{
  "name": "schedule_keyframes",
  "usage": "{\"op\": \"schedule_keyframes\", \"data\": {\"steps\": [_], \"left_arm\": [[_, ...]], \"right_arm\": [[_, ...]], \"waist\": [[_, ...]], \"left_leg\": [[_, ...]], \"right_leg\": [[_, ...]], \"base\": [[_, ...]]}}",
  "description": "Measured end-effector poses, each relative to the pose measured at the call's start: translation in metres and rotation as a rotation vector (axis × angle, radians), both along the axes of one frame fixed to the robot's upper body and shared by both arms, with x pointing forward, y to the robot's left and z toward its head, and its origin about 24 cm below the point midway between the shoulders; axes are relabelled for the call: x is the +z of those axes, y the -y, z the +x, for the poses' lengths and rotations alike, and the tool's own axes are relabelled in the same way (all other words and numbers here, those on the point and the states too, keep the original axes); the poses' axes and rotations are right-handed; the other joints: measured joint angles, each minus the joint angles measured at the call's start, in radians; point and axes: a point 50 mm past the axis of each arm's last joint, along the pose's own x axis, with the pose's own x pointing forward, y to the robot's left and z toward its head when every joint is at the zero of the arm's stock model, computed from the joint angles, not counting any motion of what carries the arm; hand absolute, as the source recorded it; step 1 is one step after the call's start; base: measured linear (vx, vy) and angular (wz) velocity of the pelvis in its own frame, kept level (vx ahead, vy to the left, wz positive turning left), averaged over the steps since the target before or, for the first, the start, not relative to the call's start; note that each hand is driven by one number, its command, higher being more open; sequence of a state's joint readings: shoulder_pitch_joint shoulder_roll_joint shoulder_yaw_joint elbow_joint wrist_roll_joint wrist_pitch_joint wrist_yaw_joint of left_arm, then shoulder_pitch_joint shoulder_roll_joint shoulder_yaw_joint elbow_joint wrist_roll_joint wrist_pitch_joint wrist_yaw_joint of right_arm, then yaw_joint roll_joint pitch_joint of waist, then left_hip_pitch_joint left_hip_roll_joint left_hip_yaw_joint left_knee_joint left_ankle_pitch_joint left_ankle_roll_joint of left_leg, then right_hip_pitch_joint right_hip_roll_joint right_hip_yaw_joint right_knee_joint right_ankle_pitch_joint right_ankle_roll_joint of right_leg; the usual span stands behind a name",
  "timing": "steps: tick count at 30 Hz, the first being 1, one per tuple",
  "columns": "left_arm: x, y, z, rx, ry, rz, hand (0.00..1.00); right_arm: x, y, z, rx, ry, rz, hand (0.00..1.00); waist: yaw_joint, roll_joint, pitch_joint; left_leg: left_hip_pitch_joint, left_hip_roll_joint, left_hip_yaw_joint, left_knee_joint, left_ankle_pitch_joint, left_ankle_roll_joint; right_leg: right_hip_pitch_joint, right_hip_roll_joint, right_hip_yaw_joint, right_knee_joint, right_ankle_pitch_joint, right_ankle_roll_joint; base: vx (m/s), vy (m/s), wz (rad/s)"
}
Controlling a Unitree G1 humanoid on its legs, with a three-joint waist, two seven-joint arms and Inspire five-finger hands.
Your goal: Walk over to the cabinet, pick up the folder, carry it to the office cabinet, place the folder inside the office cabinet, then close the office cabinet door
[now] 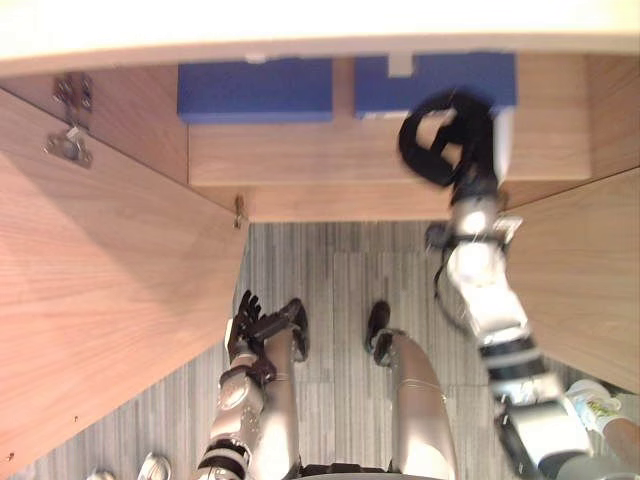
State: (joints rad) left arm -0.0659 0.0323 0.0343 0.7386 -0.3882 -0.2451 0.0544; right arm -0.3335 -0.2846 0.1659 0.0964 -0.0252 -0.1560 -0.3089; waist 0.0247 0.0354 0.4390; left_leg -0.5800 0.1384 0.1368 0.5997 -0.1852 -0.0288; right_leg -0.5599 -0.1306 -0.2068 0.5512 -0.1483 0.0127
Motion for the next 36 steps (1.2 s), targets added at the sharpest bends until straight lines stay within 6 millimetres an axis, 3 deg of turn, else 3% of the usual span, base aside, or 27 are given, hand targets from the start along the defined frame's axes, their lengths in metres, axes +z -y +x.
{"op": "schedule_keyframes", "data": {"steps": [3, 4, 5, 9, 11, 13, 16, 21, 24, 30, 33, 36], "left_arm": [[-0.017, -0.02, -0.024, -0.018, -0.104, 0.072, 1.0], [-0.02, -0.024, -0.03, -0.017, -0.127, 0.083, 1.0], [-0.026, -0.029, -0.04, -0.014, -0.165, 0.097, 1.0], [-0.038, -0.033, -0.063, -0.023, -0.251, 0.113, 1.0], [-0.042, -0.034, -0.074, -0.025, -0.282, 0.125, 1.0], [-0.044, -0.037, -0.082, -0.015, -0.303, 0.136, 1.0], [-0.046, -0.041, -0.09, -0.009, -0.322, 0.158, 1.0], [-0.048, -0.041, -0.097, -0.035, -0.349, 0.193, 1.0], [-0.051, -0.042, -0.106, -0.028, -0.373, 0.197, 1.0], [-0.052, -0.044, -0.119, -0.015, -0.4, 0.204, 1.0], [-0.042, -0.046, -0.115, 0.004, -0.343, 0.222, 1.0], [-0.016, -0.049, -0.104, 0.02, -0.208, 0.266, 1.0]], "right_arm": [[-0.065, -0.002, -0.023, 0.053, -0.246, -0.063, 0.0], [-0.076, -0.002, -0.027, 0.054, -0.287, -0.07, 0.0], [-0.096, 0.0, -0.036, 0.054, -0.368, -0.089, 1.0], [-0.16, 0.012, -0.072, 0.001, -0.639, -0.112, 1.0], [-0.196, 0.022, -0.101, -0.056, -0.814, -0.071, 1.0], [-0.22, 0.033, -0.125, -0.138, -0.945, -0.01, 1.0], [-0.239, 0.048, -0.146, -0.251, -1.058, 0.07, 1.0], [-0.259, 0.072, -0.181, -0.459, -1.174, 0.274, 1.0], [-0.263, 0.074, -0.193, -0.49, -1.205, 0.311, 1.0], [-0.265, 0.075, -0.199, -0.511, -1.221, 0.339, 1.0], [-0.265, 0.079, -0.201, -0.539, -1.214, 0.363, 1.0], [-0.266, 0.08, -0.204, -0.553, -1.219, 0.374, 1.0]], "waist": [[-0.012, -0.027, -0.026], [-0.013, -0.035, -0.041], [-0.016, -0.045, -0.067], [-0.021, -0.053, -0.149], [-0.025, -0.055, -0.206], [-0.031, -0.055, -0.245], [-0.045, -0.055, -0.28], [-0.046, -0.056, -0.302], [-0.046, -0.056, -0.308], [-0.043, -0.056, -0.315], [-0.042, -0.056, -0.315], [-0.039, -0.056, -0.315]], "left_leg": [[0.143, -0.005, 0.025, -0.126, 0.03, -0.006], [0.159, -0.005, 0.033, -0.147, 0.034, -0.007], [0.196, -0.008, 0.044, -0.183, 0.046, -0.011], [0.317, -0.025, 0.07, -0.294, 0.064, -0.01], [0.4, -0.043, 0.085, -0.372, 0.079, -0.01], [0.469, -0.058, 0.103, -0.443, 0.098, -0.01], [0.527, -0.074, 0.116, -0.513, 0.122, -0.009], [0.617, -0.09, 0.123, -0.595, 0.157, -0.006], [0.66, -0.097, 0.123, -0.634, 0.176, -0.003], [0.714, -0.114, 0.117, -0.688, 0.203, 0.004], [0.718, -0.125, 0.102, -0.688, 0.207, 0.01], [0.72, -0.135, 0.084, -0.692, 0.21, 0.017]], "right_leg": [[0.136, 0.022, 0.01, -0.139, 0.046, 0.007], [0.151, 0.026, 0.014, -0.163, 0.055, 0.009], [0.187, 0.032, 0.022, -0.209, 0.075, 0.013], [0.312, 0.04, 0.035, -0.349, 0.118, 0.031], [0.39, 0.038, 0.042, -0.429, 0.142, 0.043], [0.444, 0.035, 0.052, -0.479, 0.157, 0.05], [0.478, 0.031, 0.063, -0.509, 0.167, 0.056], [0.539, 0.028, 0.069, -0.54, 0.18, 0.058], [0.565, 0.028, 0.069, -0.543, 0.18, 0.058], [0.605, 0.024, 0.062, -0.569, 0.194, 0.064], [0.618, 0.013, 0.047, -0.571, 0.196, 0.068], [0.63, 0.003, 0.036, -0.572, 0.195, 0.071]], "base": [[0.15, -0.009, -0.15], [0.17, 0.014, -0.24], [0.15, 0.016, -0.18], [0.17, 0.039, -0.13], [0.15, 0.048, -0.11], [0.13, 0.054, -0.16], [0.06, 0.037, -0.12], [-0.01, 0.02, -0.04], [-0.05, 0.014, -0.02], [-0.07, 0.013, 0.03], [-0.05, 0.021, 0.16], [-0.03, 0.029, 0.18]]}}
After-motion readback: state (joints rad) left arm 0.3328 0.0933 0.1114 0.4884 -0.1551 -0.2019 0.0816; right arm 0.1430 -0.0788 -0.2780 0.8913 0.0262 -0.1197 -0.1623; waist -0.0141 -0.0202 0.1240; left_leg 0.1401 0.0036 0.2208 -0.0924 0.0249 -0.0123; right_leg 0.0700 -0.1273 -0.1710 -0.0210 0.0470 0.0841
